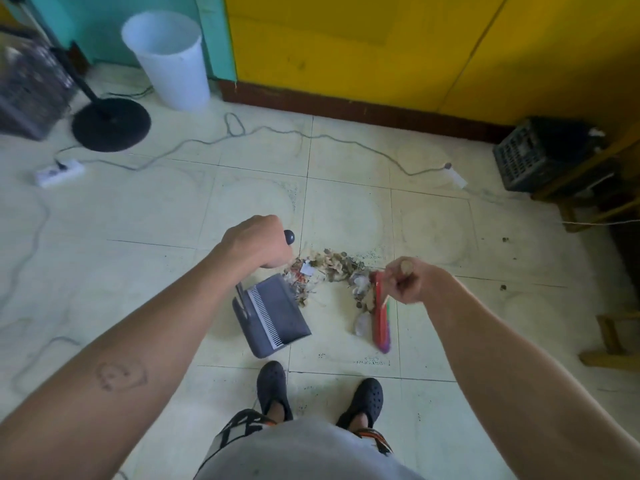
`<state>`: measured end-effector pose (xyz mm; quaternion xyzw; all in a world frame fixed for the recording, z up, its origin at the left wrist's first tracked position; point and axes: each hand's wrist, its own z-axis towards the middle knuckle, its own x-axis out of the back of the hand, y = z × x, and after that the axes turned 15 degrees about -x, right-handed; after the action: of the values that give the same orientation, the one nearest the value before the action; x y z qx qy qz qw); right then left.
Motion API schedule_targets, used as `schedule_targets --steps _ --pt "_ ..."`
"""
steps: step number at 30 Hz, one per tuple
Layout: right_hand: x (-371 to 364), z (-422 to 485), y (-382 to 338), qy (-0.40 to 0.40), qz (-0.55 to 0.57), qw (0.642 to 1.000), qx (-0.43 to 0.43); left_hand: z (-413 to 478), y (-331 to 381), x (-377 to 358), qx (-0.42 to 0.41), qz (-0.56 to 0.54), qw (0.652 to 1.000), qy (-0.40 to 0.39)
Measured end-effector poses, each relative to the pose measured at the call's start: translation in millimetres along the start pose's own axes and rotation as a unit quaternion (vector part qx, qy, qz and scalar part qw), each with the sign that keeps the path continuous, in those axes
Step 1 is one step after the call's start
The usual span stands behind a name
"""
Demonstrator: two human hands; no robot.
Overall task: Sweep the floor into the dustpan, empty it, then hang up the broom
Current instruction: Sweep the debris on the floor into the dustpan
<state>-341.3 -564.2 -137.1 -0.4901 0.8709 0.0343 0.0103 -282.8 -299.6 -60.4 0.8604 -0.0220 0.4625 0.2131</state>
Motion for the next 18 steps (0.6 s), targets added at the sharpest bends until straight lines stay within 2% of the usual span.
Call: schedule_targets --steps 5,10,12,15,18 --pt "-48.0 -7.6 9.9 -0.027 0.001 1.000 -0.014 -5.7 -45.8 9.0 0.021 0.005 1.000 0.001" --pt "-83.2 -2.2 6.1 -0.041 0.016 0.999 0.015 -15.0 -76.1 12.5 0.026 0.011 1.000 0.010" --pt "-91.6 -3.1 1.8 -0.059 0.090 0.994 0.016 -18.3 -87.5 12.7 0.033 0.008 0.999 0.010" --pt "-96.8 -14.6 -13.1 -0.082 0.236 0.968 0.026 -22.6 -103.6 12.5 0.047 -0.010 0.999 0.013" --pt "-104.9 -40.5 -25.2 -0.092 0.275 0.956 0.044 -24.0 -112.7 8.8 0.057 -0.032 0.998 0.019"
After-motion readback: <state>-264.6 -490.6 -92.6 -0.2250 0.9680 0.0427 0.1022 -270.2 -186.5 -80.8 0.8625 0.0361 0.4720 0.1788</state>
